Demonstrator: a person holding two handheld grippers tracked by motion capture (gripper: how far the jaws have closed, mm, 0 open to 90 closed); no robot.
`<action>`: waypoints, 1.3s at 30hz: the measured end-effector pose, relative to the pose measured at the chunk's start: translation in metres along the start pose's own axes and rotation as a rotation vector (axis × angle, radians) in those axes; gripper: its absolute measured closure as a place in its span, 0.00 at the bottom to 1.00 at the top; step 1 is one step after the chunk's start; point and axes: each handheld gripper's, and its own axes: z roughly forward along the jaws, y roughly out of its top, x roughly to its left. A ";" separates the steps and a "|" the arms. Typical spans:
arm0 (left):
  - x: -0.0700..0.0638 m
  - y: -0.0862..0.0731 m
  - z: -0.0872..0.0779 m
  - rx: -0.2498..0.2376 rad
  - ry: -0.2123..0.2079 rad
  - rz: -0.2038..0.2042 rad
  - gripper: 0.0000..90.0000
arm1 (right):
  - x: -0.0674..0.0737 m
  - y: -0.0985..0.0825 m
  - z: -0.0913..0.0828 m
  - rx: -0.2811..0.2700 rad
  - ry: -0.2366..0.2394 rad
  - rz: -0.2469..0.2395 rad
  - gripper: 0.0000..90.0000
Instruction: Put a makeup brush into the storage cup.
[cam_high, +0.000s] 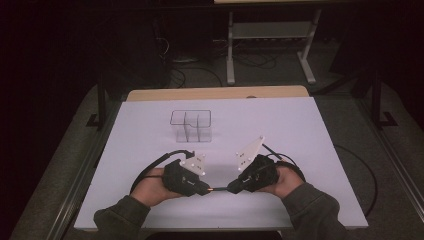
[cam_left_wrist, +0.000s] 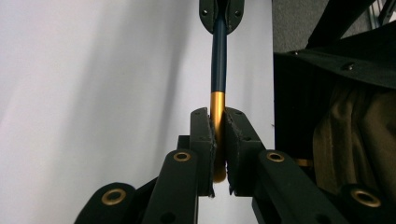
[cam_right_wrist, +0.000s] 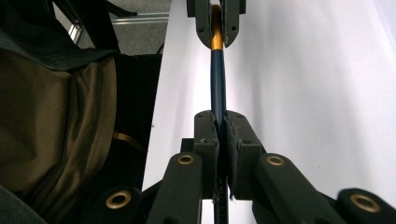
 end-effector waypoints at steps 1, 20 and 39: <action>-0.001 0.000 0.000 0.003 -0.001 0.002 0.92 | 0.000 0.000 0.001 0.002 0.001 -0.005 0.92; -0.003 0.008 0.004 0.069 0.008 0.038 0.93 | 0.000 0.018 0.012 0.074 0.011 -0.038 0.83; -0.004 0.011 0.002 0.057 0.013 0.043 0.91 | 0.000 0.023 0.021 0.104 0.021 -0.035 0.91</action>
